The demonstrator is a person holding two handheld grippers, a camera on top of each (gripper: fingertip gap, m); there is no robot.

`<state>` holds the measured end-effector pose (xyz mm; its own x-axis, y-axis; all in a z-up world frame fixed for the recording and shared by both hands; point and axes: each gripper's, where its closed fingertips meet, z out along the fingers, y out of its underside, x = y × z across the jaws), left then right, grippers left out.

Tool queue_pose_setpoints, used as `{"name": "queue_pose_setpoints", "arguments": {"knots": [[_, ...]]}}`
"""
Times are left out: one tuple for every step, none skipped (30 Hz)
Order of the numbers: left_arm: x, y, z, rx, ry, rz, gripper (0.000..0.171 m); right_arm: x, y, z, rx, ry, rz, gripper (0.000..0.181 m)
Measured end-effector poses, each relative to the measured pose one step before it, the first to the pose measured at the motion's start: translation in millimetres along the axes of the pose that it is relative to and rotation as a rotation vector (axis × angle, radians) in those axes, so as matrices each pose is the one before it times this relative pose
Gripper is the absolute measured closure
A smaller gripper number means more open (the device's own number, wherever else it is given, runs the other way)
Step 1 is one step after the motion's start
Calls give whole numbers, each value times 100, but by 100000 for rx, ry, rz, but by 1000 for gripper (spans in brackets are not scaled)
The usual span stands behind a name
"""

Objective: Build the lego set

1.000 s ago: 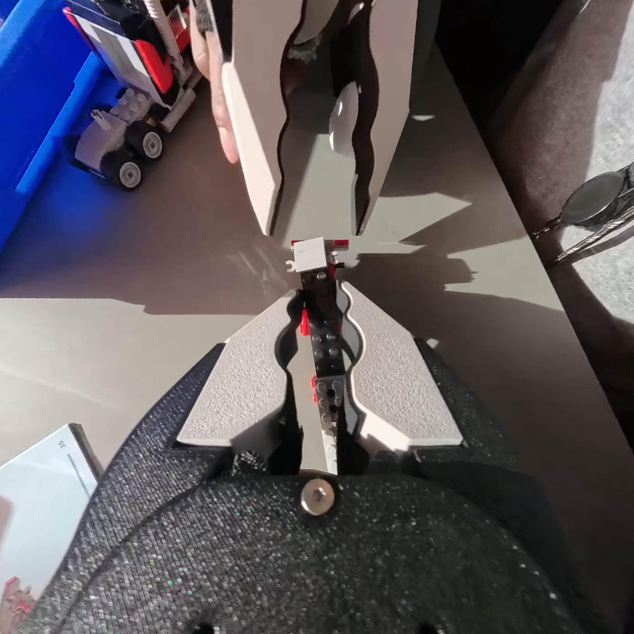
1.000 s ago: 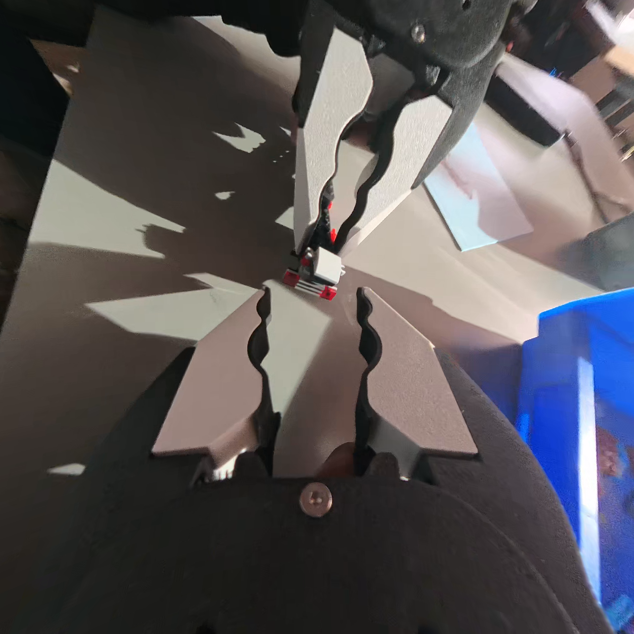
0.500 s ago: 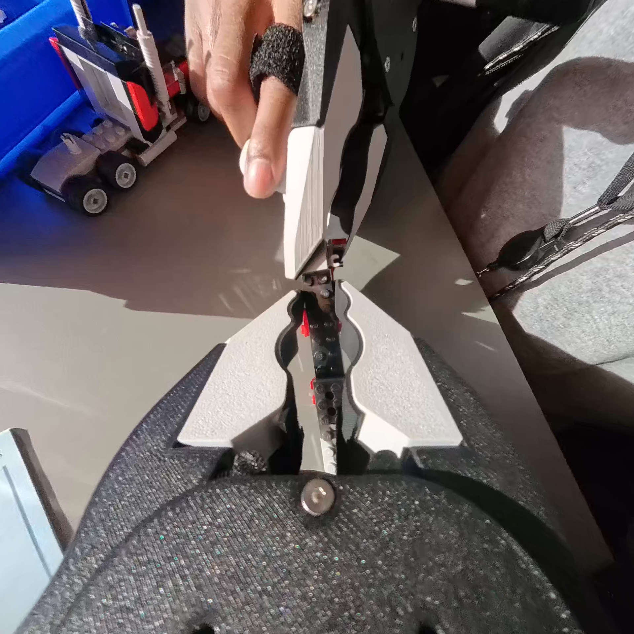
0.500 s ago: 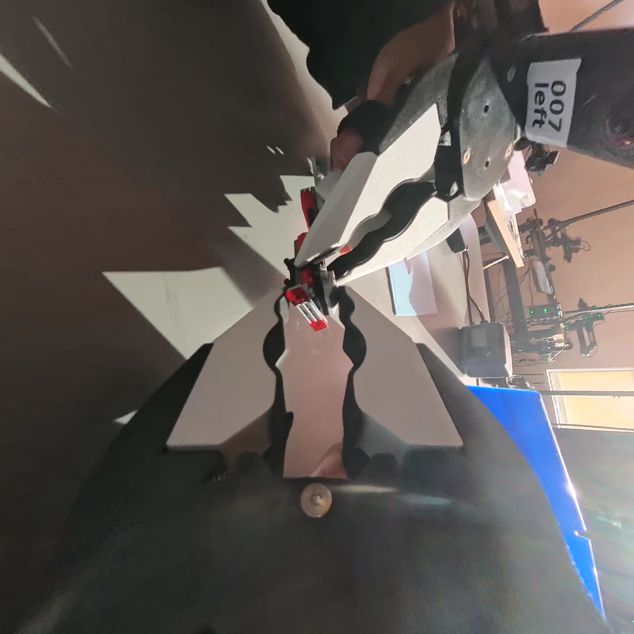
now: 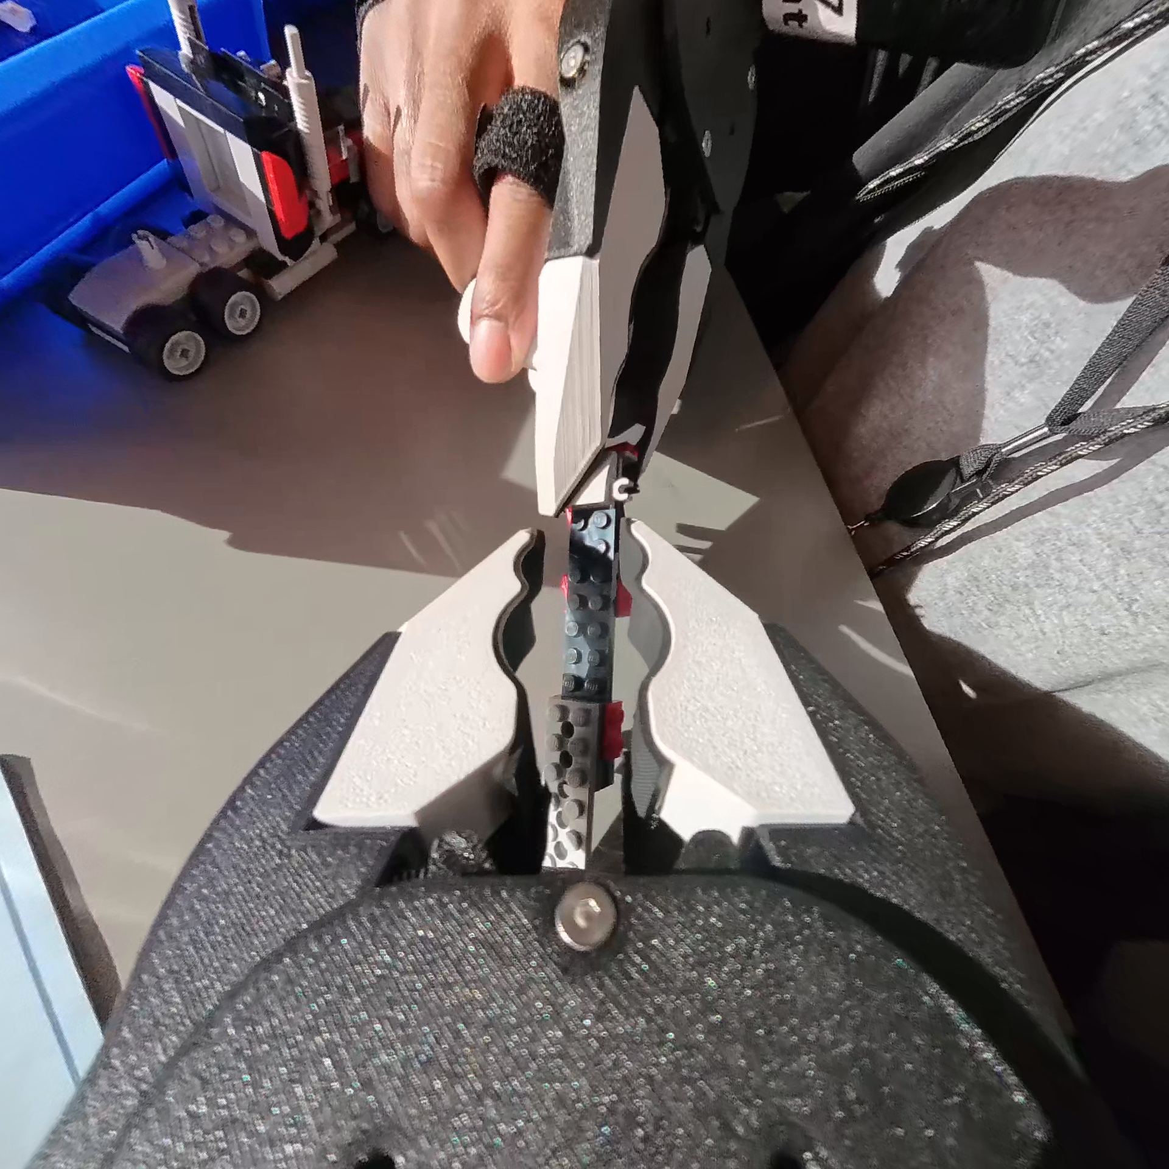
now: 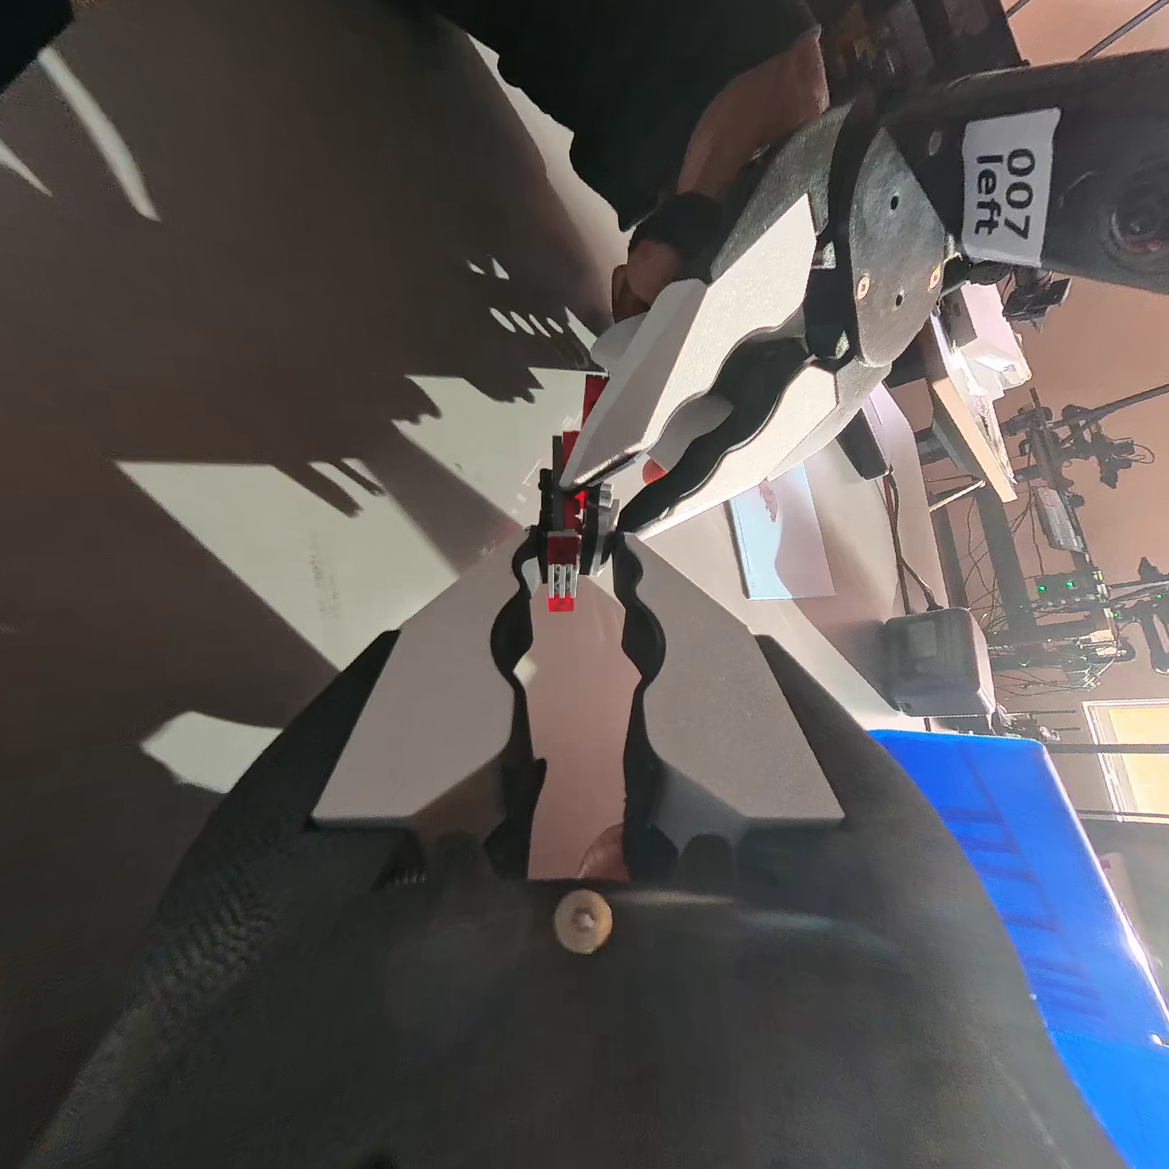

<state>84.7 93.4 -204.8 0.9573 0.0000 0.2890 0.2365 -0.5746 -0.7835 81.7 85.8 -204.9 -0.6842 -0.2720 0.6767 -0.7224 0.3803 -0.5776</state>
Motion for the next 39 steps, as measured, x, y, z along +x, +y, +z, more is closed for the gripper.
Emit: {"name": "queue_pose_setpoints", "arguments": {"knots": [[-41,107,21,-396,-208,-425,146,-55,42,55,-247,1,-324,157],[-91,109,-31,-277,-638,-51,144,-47,12,27,-74,41,-182,157],[-102,100,-114,-144,-988,186,141,-27,-32,17,153,91,80,157],[-99,85,-209,93,-1182,375,139,1,-21,-18,192,117,195,157],[-69,43,-300,550,-1444,450,138,22,-5,-23,210,184,189,157],[-2,2,-380,1290,-1439,484,135,59,24,-32,112,303,296,157],[120,-1,-426,1801,-1264,650,133,108,51,-46,-13,471,420,157],[143,52,-430,1593,-1488,981,132,119,80,-58,-89,552,585,157],[25,92,-415,1289,-2591,1453,130,80,57,-67,86,331,742,157],[-48,75,-371,1288,-3382,1780,128,47,5,-58,306,173,806,157],[-117,49,-347,1134,-3973,1930,126,75,-32,-50,392,335,665,157],[-241,-4,-351,1216,-4895,1459,125,117,16,-27,76,559,560,157],[-409,-31,-358,1164,-6169,-35,124,158,33,3,-193,800,427,157],[-524,-23,-401,999,-6981,-2416,123,142,47,-13,-254,786,173,157],[-618,114,-362,342,-7260,-6019,124,118,23,-29,-172,671,-88,157],[-504,231,-341,-130,-6355,-8475,124,111,16,-51,-154,828,-352,157],[-88,18,-331,2414,-3660,-9885,124,137,41,-45,-198,1006,-454,157],[338,-290,-370,5442,-725,-11444,124,151,27,-53,-112,1073,-453,157],[835,-356,-419,6743,2994,-11909,126,192,-19,-59,115,1223,-464,157],[775,-273,-389,6991,3758,-13759,130,253,-56,-60,236,1521,-627,157],[424,-139,-257,6422,3313,-15420,132,310,-94,-57,343,1924,-1098,157],[377,59,-73,5566,4048,-13839,132,352,-140,-56,307,2146,-1566,157],[113,165,79,4840,3004,-11807,130,410,-163,-14,83,2600,-1995,157],[-309,6,173,5549,857,-11413,129,462,-205,15,0,2998,-2361,157],[-170,-94,220,5365,1611,-10209,126,436,-265,27,82,3047,-2753,157],[100,-124,302,4295,2547,-8202,125,386,-265,65,-66,2902,-3018,157],[82,-206,372,4027,1781,-5589,125,293,-248,80,-271,2572,-3182,157],[-61,-75,448,2662,323,-3514,125,214,-229,85,-379,2396,-3300,157],[-120,-55,478,1776,-508,-2349,122,221,-187,91,-693,2631,-3437,157],[39,-123,440,2062,129,-2131,120,158,-161,76,-787,2379,-3713,157],[228,-29,409,1298,969,-1500,120,83,-127,65,-954,1984,-3911,157],[187,40,373,733,466,-732,121,96,-108,30,-843,2115,-3993,154],[88,30,311,589,-27,-366,121,79,-93,6,-626,1949,-3761,154],[94,58,240,349,373,-658,124,41,-79,-20,-437,1567,-3305,157],[105,28,146,387,664,-958,129,11,-41,-11,-315,1133,-2570,157],[48,-74,45,902,421,-728,135,-38,-27,-9,-86,571,-1804,157],[-5,-178,-10,1331,223,-87,141,-168,15,16,-42,-321,-1393,157],[20,-185,-32,1093,341,162,148,-129,60,60,-286,-93,-1224,157],[-4,-77,-4,331,-97,117,148,45,91,75,-524,1025,-997,157]]}}
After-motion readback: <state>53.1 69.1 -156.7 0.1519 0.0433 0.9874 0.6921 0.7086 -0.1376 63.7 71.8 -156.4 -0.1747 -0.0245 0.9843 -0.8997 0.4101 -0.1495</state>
